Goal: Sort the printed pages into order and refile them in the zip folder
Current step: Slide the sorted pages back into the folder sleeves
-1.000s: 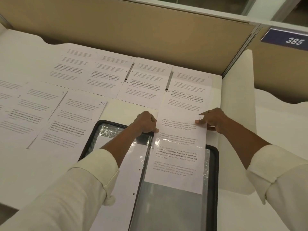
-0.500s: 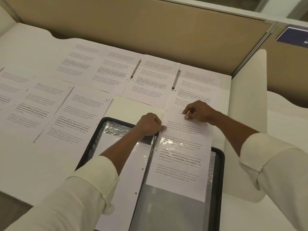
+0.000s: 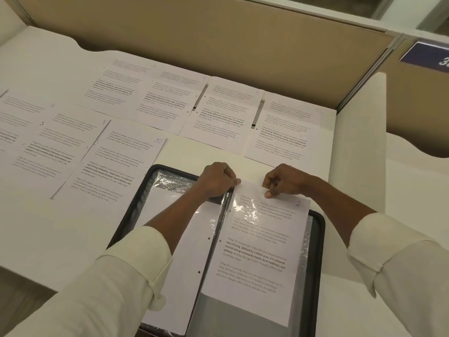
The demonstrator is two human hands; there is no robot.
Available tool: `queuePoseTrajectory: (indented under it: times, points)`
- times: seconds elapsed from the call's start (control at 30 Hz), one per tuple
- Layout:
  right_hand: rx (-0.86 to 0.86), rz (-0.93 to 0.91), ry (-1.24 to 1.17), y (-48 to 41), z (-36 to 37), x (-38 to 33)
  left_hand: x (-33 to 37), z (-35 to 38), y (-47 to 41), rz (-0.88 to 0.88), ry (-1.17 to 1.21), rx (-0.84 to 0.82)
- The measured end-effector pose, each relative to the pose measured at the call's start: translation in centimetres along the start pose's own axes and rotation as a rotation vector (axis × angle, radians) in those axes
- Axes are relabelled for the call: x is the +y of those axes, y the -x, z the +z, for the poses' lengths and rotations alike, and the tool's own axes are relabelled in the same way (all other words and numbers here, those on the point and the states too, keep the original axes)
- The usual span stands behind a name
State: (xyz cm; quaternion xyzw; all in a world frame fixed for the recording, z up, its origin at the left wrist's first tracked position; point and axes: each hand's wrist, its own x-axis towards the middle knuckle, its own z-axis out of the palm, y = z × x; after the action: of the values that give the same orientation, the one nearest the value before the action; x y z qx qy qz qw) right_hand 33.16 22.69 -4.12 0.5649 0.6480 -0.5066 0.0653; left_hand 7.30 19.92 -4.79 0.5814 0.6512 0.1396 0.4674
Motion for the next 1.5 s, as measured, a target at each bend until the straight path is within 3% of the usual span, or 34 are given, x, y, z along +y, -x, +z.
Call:
queuePoseTrajectory:
  times: [0.23, 0.47, 0.77, 1.1, 1.5]
  points:
    - [0.062, -0.025, 0.107, 1.2, 1.9, -0.8, -1.1, 0.3, 2.3, 0.117, -0.059, 0.081]
    - [0.170, -0.064, 0.220, 1.6, 4.3, -1.8, -5.0, 0.9, 6.8, 0.420, -0.476, 0.197]
    - [0.318, -0.069, 0.211, 2.1, 6.7, -2.5, -9.0, 1.3, 10.8, 0.372, -0.564, 0.207]
    - [0.112, -0.064, 0.077, 2.8, 6.6, -3.0, -11.0, 2.0, 13.0, 0.319, -0.534, 0.193]
    - [0.208, -0.038, 0.010, 3.0, 8.0, -2.9, -12.1, 2.6, 13.0, 0.348, -0.524, 0.209]
